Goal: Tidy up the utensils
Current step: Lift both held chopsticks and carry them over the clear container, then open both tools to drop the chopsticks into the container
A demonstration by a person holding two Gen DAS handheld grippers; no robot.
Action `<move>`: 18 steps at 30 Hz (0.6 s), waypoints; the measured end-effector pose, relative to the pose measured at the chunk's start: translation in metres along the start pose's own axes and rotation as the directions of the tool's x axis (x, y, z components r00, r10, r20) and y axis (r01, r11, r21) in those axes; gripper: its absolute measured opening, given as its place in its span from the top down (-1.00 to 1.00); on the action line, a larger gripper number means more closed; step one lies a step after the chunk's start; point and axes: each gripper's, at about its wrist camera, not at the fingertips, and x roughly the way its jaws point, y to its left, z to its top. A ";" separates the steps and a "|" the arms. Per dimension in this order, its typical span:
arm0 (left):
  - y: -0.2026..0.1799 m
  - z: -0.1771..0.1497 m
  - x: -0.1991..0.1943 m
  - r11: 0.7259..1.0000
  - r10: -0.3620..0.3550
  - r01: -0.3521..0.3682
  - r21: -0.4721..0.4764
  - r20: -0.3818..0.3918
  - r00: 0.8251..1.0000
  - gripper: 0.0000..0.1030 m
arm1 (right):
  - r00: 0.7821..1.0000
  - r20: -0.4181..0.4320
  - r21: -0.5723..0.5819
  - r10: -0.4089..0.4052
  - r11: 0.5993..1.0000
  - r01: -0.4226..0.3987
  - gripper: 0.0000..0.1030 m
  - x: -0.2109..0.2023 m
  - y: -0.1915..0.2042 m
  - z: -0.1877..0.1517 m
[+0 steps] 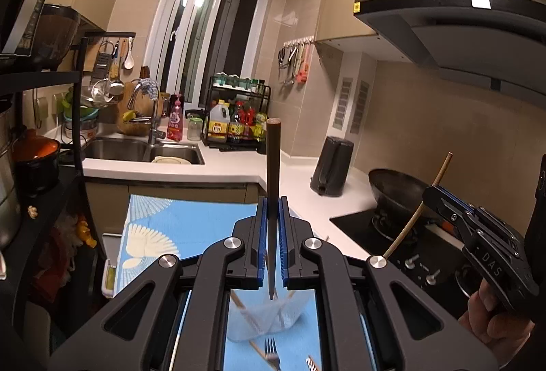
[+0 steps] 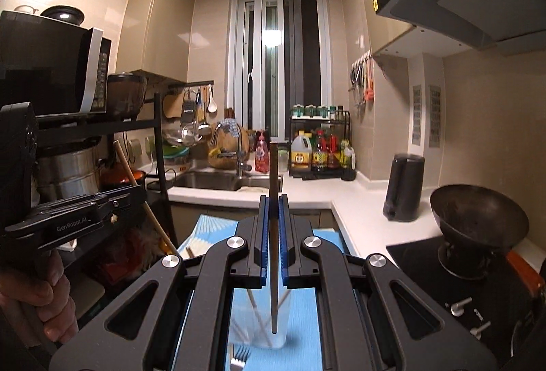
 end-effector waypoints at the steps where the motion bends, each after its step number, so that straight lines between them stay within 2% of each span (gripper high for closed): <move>1: 0.003 0.000 0.006 1.000 -0.009 0.009 -0.012 0.005 1.000 0.87 | 1.000 0.010 0.000 -0.001 1.000 0.001 0.89 0.006 0.001 0.003; 8: 0.023 -0.032 0.052 0.999 -0.021 0.020 -0.028 -0.049 0.999 0.87 | 1.000 0.006 -0.004 -0.006 1.000 0.006 0.89 0.057 0.004 -0.011; 13: 0.033 -0.049 0.075 0.999 -0.035 0.032 -0.042 -0.081 0.996 0.87 | 0.999 -0.047 0.003 -0.004 1.000 0.004 0.89 0.091 0.003 -0.038; 18: 0.033 -0.066 0.095 0.999 -0.043 0.038 -0.034 -0.152 0.987 0.87 | 0.993 -0.115 0.002 -0.005 1.000 0.005 0.89 0.115 0.004 -0.063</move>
